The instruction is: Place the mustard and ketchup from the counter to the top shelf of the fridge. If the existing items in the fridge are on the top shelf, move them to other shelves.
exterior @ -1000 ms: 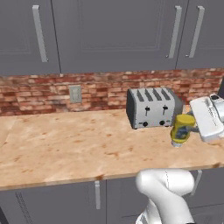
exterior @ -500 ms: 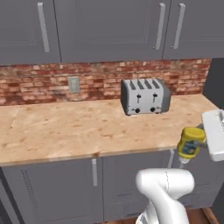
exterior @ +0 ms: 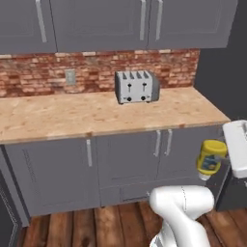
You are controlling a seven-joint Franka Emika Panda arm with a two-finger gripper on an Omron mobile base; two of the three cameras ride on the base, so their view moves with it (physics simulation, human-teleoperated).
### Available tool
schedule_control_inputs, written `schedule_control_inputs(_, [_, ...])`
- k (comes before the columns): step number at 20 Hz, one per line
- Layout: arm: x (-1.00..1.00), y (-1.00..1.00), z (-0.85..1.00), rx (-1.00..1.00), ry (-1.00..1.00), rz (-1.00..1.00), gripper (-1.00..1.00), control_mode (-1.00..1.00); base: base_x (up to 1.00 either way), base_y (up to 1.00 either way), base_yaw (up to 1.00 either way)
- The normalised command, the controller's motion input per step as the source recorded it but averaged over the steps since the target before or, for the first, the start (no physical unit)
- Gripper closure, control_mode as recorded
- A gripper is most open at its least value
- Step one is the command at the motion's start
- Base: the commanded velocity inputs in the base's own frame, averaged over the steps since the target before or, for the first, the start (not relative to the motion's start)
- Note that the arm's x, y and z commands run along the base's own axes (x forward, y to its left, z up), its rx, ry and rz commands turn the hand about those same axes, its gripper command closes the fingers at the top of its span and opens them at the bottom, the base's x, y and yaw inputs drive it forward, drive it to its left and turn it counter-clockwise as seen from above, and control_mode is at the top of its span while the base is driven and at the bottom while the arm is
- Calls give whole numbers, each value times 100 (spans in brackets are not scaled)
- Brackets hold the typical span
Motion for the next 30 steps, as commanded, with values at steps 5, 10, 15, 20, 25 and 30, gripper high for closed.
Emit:
schedule_control_inputs(5, [0, 0, 0, 0, 0, 0, 100, 100, -100, -100, -17])
schedule_control_inputs(10, [0, 0, 0, 0, 0, 0, 100, 100, -23, -100, -24])
schedule_control_inputs(15, [0, 0, 0, 0, 0, 0, 100, 100, 46, -100, -7])
schedule_control_inputs(20, [0, 0, 0, 0, 0, 0, 100, 100, 67, -100, 2])
schedule_control_inputs(25, [0, 0, 0, 0, 0, 0, 100, 100, 44, -100, 22])
schedule_control_inputs(30, [0, 0, 0, 0, 0, 0, 100, 100, 40, -65, 15])
